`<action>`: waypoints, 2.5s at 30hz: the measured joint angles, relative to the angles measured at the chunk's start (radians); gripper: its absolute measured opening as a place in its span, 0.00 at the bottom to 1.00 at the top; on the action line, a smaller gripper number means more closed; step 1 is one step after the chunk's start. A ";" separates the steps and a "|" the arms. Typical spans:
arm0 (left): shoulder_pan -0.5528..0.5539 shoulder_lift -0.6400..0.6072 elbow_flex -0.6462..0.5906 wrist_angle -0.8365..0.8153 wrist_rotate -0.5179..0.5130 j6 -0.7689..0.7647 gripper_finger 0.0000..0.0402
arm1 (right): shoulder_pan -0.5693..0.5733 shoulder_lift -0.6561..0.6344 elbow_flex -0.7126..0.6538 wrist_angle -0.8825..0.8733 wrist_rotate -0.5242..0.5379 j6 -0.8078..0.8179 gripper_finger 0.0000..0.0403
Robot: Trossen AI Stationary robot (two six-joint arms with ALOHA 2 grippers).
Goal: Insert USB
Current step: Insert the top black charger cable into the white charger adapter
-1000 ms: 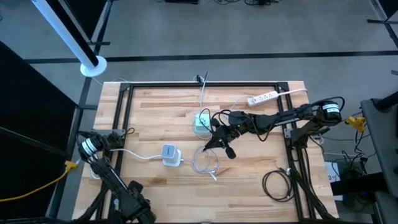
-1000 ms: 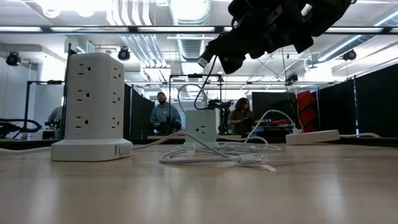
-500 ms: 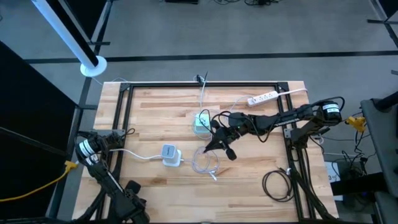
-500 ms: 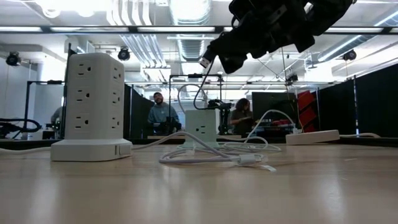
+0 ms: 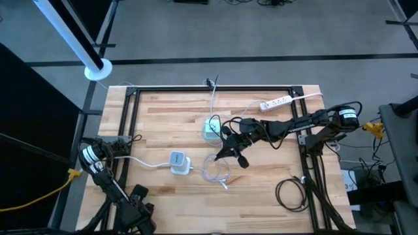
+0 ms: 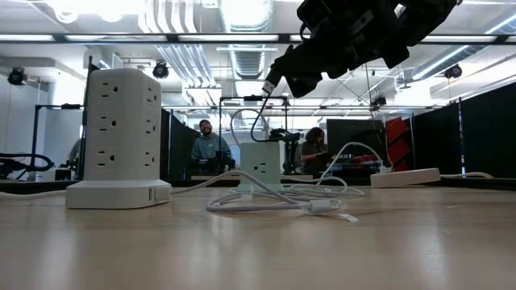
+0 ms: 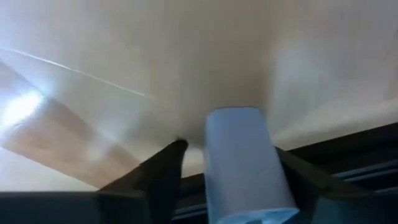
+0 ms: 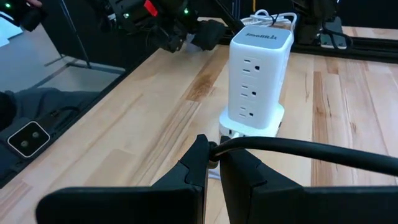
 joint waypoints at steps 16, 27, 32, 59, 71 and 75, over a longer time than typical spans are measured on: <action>0.103 -0.020 0.058 -0.002 -0.412 -0.381 0.29 | 0.000 -0.100 0.000 -0.057 0.066 -0.048 0.04; 0.109 -0.232 0.032 0.054 -1.193 -0.615 0.29 | 0.024 -0.194 -0.001 -0.156 0.194 -0.015 0.04; 0.097 -0.412 -0.071 0.237 -1.414 -0.495 0.29 | 0.066 -0.180 -0.001 -0.114 0.215 0.078 0.03; 0.170 -1.163 -0.606 1.211 -1.275 0.482 0.29 | 0.002 0.110 0.042 0.437 0.166 -0.104 0.03; 0.300 -1.166 -0.651 1.211 -1.345 0.549 0.29 | -0.032 0.193 0.151 0.431 0.155 -0.067 0.03; 0.382 -1.154 -0.701 1.213 -1.349 0.531 0.29 | -0.071 0.179 0.159 0.434 0.156 0.014 0.03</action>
